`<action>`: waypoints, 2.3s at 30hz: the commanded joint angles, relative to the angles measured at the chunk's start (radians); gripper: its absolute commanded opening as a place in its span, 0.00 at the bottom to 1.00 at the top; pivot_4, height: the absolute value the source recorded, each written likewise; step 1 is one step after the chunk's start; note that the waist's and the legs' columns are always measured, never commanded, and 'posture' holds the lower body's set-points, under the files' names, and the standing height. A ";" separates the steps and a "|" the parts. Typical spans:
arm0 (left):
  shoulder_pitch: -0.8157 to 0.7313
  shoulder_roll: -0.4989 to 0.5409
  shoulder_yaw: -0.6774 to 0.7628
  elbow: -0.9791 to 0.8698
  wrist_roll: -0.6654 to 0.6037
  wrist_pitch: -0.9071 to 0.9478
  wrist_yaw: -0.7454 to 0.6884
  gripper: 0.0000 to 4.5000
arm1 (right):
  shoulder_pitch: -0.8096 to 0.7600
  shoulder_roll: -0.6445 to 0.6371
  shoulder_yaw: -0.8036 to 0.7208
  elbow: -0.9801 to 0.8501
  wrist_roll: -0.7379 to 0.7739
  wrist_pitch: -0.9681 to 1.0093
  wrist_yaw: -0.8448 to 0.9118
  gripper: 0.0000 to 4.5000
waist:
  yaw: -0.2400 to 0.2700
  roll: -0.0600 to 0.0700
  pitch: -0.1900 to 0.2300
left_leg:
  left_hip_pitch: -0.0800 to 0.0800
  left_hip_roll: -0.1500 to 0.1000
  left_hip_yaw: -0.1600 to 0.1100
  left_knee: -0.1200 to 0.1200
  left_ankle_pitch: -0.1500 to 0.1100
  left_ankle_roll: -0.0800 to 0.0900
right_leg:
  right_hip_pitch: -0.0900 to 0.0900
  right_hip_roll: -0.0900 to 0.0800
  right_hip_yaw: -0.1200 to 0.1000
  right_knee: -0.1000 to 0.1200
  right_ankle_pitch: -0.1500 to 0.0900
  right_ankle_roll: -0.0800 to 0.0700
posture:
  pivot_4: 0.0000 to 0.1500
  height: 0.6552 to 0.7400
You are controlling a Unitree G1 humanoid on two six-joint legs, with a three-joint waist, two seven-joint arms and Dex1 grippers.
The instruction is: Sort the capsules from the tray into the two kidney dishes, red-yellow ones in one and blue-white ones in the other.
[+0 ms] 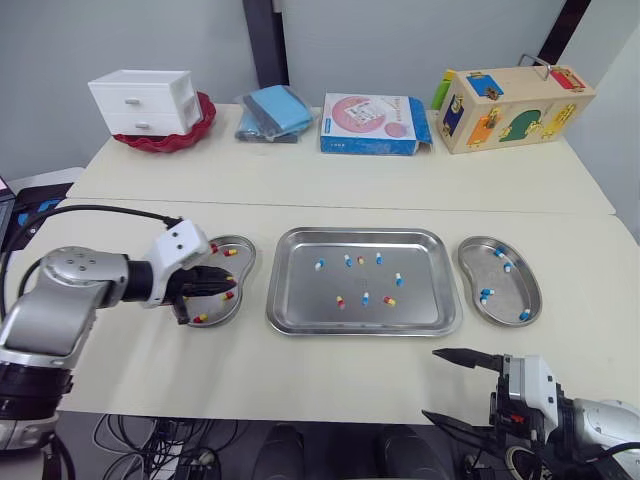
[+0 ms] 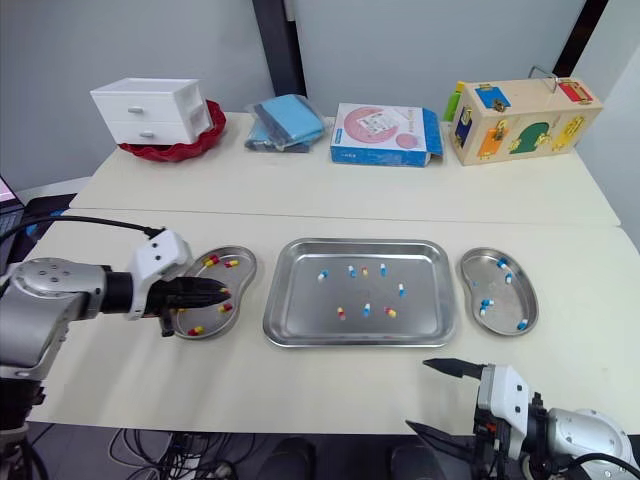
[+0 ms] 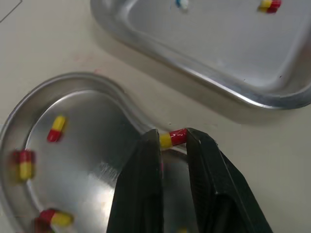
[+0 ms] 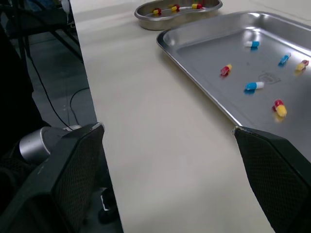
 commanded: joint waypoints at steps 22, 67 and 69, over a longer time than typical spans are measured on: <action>-0.006 0.009 0.023 0.062 -0.020 -0.023 0.019 1.00 | -0.041 -0.013 -0.026 -0.031 0.040 0.064 -0.006 1.00 | -0.003 0.000 0.000 | 0.000 0.000 0.000 0.000 0.000 0.000 | 0.000 0.000 0.000 0.000 0.000 0.000 | 1.00 1.00; 0.300 0.274 0.296 0.433 -0.034 -0.239 -0.223 1.00 | 0.086 -0.235 -0.501 0.144 0.162 0.307 0.116 1.00 | -0.005 0.000 0.001 | 0.000 0.001 0.002 -0.002 0.000 0.000 | -0.002 0.000 0.001 -0.001 0.000 -0.001 | 1.00 1.00; 0.357 0.277 0.355 0.432 -0.034 -0.240 -0.215 1.00 | 0.064 -0.272 -0.541 0.244 0.138 0.300 0.148 1.00 | -0.006 0.000 0.001 | 0.000 0.001 0.003 -0.002 0.000 0.000 | -0.002 0.000 0.002 -0.001 0.000 -0.001 | 1.00 1.00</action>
